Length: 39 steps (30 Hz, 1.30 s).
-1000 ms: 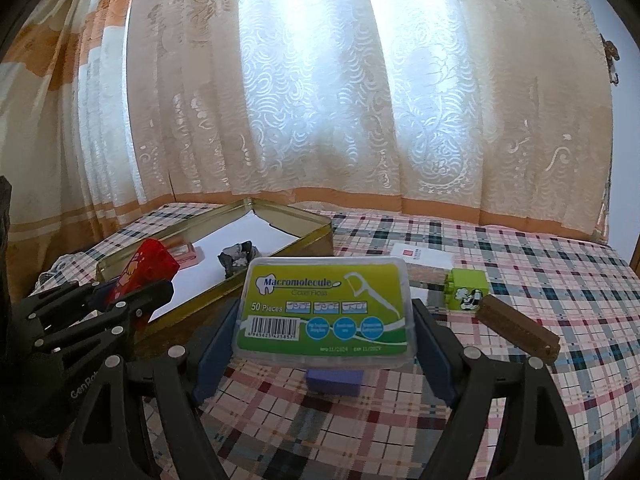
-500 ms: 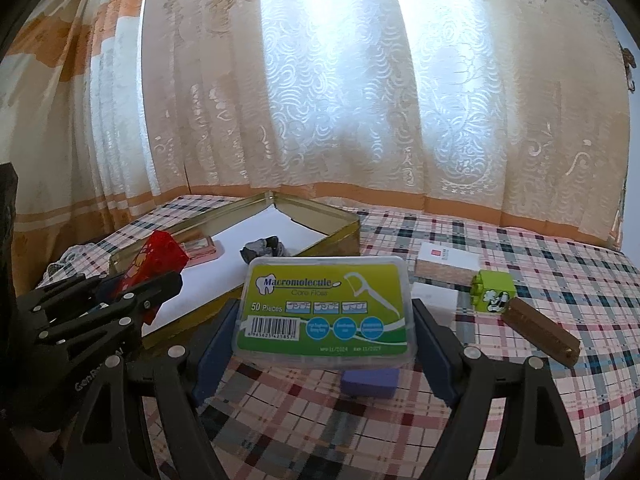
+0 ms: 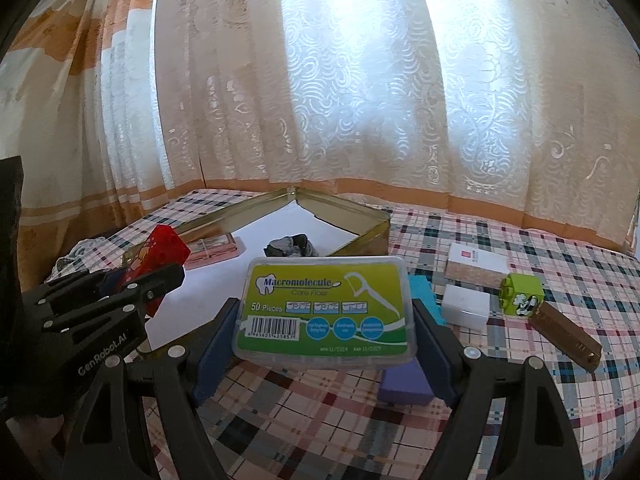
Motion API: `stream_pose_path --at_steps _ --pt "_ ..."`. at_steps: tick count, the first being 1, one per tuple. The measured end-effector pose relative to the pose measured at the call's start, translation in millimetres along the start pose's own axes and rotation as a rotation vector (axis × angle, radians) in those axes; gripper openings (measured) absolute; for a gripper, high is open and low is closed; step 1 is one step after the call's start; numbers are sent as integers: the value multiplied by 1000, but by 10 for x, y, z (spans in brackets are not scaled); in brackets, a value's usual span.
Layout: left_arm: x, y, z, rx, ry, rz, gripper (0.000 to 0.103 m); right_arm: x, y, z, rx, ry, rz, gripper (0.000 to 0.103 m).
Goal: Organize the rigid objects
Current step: 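Carry the floss box with the right tool while the left tool carries the red block over the tray, then lower and release the floss box into the tray while the left tool releases the red block there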
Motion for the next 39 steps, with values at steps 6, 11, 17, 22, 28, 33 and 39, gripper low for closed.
stream_pose_path --at_steps 6,11,17,22,28,33,39 --pt "-57 0 24 -10 -9 -6 21 -50 -16 48 -10 -18 -7 83" --pt "-122 -6 46 -18 -15 -16 21 -84 -26 71 -12 -28 -16 83" --pt "-149 -11 60 -23 -13 -21 21 -121 -39 97 -17 -37 -24 83" --pt "-214 -17 97 -34 -13 -33 21 -130 -55 119 -16 -39 -32 83" --pt "-307 -85 148 -59 -23 -36 21 -149 -163 119 -10 -61 -31 83" --pt "-484 -234 202 -97 -22 -64 21 -235 -418 164 -10 -77 -51 83" --pt "-627 -373 362 -155 -31 -56 21 -371 -647 430 -73 -108 -82 83"
Point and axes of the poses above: each gripper's, at about its wrist camera, not at the fingertips, and z roughly the way its jaws point, x to its right, y to its underside, the point moved 6 cm from there along z, roughly the way its jaws point, and after that the axes turned 13 degrees about -x, right-handed, at the moved point
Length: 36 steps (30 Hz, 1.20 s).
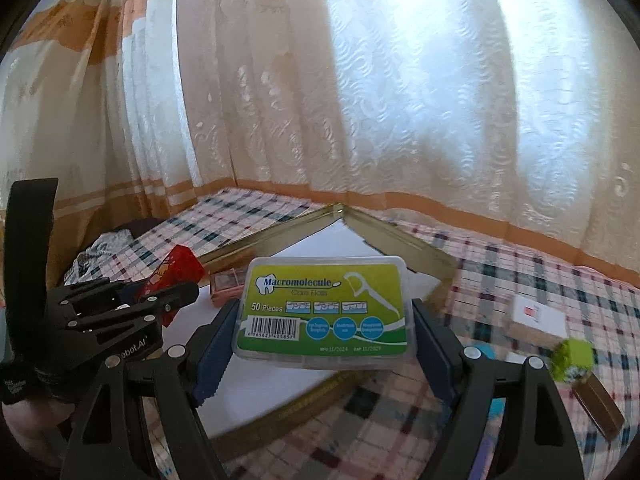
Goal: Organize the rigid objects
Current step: 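Lower and release the floss box into the tray while the left tool releases the red block there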
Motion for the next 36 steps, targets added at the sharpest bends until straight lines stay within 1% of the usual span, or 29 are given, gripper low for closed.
stream_pose_path --at_steps 2,6,9,12,14,23,27,31,32,33,34,35,36 --pt "-17 -29 65 -23 13 2 21 -29 -77 102 -18 -14 1 83" --pt "-32 -59 186 -61 20 14 21 -38 -153 305 -64 -13 8 83" --pt "-44 -67 265 -84 0 26 21 -27 -151 433 -105 -33 28 83" --pt "-81 -68 330 -104 -11 23 21 -75 -115 501 -120 -30 17 83" --pt "-73 -68 351 -109 -2 28 21 -99 -93 537 -127 -36 15 83" --pt "-8 -76 389 -112 -7 50 21 -74 -51 598 -136 -51 36 83" --pt "0 -80 385 -109 -9 54 22 -50 -47 634 -143 -97 57 84" --pt "-8 -76 357 -101 -7 50 22 -65 -46 630 -141 -94 57 84" --pt "-11 -73 349 -102 -7 48 23 -71 -44 628 -141 -99 58 84" --pt "-14 -69 337 -101 -8 46 27 -74 -42 624 -142 -104 60 84" --pt "-23 -67 321 -98 -10 41 33 -72 -42 613 -139 -102 61 84" --pt "-40 -69 304 -92 -16 36 36 -71 -49 586 -126 -100 63 84" --pt "-66 -73 286 -87 -18 25 43 -64 -56 565 -115 -98 69 87"
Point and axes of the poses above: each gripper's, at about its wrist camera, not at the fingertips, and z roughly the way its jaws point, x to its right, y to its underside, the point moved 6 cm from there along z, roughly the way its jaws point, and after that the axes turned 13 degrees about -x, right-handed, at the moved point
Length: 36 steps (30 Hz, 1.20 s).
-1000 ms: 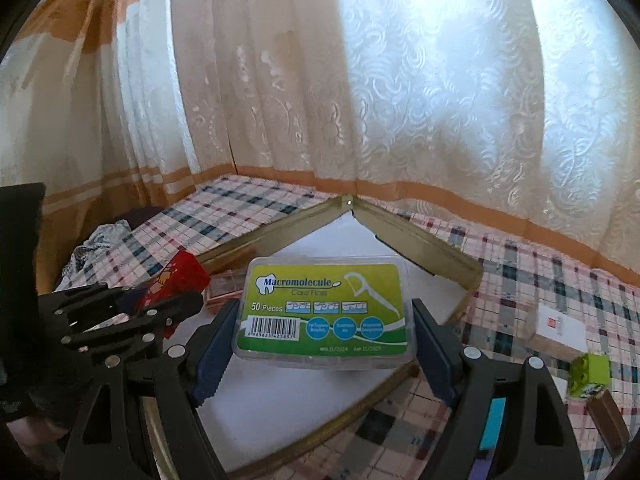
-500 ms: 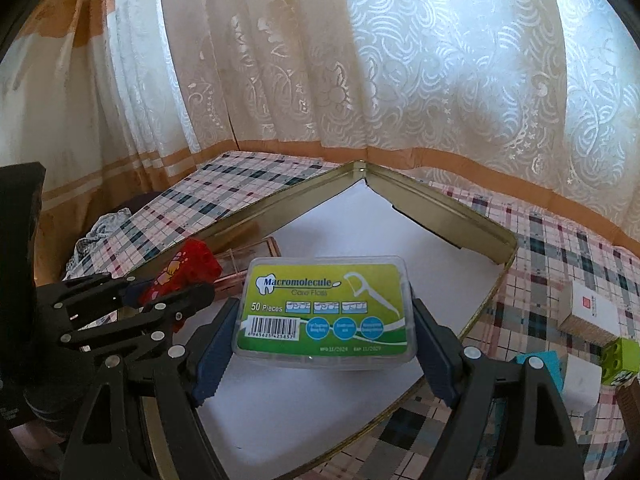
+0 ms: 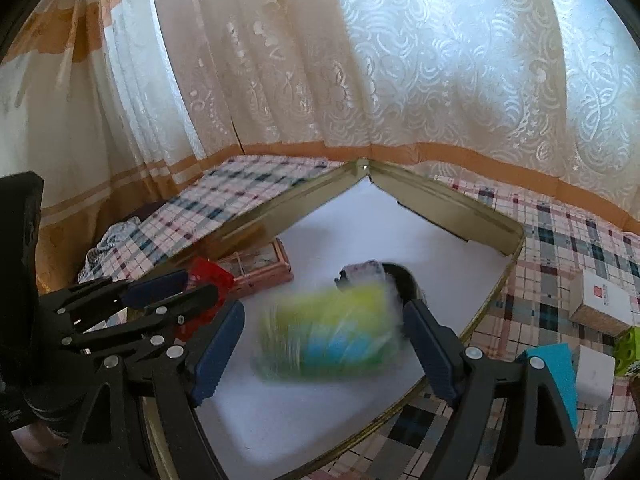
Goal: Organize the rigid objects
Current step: 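Lower and release the floss box into the tray while the left tool releases the red block there, then grasp the brown wooden stick with the right tool while the left tool grasps the purple cube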
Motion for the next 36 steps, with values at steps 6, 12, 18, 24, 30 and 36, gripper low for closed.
stream_pose_path --at_steps 6,12,18,24,30,36 --pt "-34 -12 -149 41 5 -14 59 24 -8 -117 39 -6 13 94" --pt "29 -2 -205 50 8 -16 68 67 50 -255 60 7 5 95" --pt "295 16 -306 65 31 13 70 269 186 -480 79 72 18 95" --pt "680 78 -400 76 71 45 72 652 408 -781 114 129 53 95" --pt "1256 213 -403 66 108 115 72 1241 680 -1017 116 223 145 95" --pt "1820 333 -247 19 124 180 72 1821 933 -1300 128 343 228 95"
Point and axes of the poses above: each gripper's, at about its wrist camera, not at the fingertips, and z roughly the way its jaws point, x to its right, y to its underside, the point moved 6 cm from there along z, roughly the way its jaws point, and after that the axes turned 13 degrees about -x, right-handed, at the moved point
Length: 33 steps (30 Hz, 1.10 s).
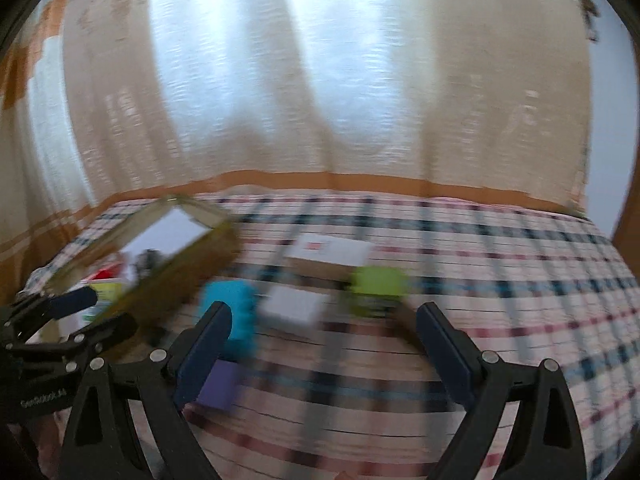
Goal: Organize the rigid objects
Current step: 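Grasp the brown wooden stick with the right tool while the left tool grasps the purple cube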
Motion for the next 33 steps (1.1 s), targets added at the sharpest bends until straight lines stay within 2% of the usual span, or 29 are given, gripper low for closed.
stream_pose_path --at_steps 2,7,12,18,20,22,25,32,33 --pt "157 8 88 -18 7 14 72 213 23 -33 10 50 22 95" --pt "457 31 268 -65 30 35 72 565 65 -21 0 92 80 95" --pt "613 36 440 -116 51 36 72 810 140 93 -58 96 123 95" --pt "654 51 556 -150 52 38 72 856 163 229 -123 84 132 95" --pt "668 74 597 -167 49 47 68 841 169 278 -149 82 126 95" --pt "672 61 596 -155 43 52 50 833 176 335 -174 85 120 95" --pt "641 46 594 -146 45 50 41 806 186 405 -207 79 105 95" --pt "576 40 585 -139 69 51 39 767 148 451 -215 74 76 94" --pt "559 43 577 -137 73 50 39 760 148 471 -224 70 71 86"
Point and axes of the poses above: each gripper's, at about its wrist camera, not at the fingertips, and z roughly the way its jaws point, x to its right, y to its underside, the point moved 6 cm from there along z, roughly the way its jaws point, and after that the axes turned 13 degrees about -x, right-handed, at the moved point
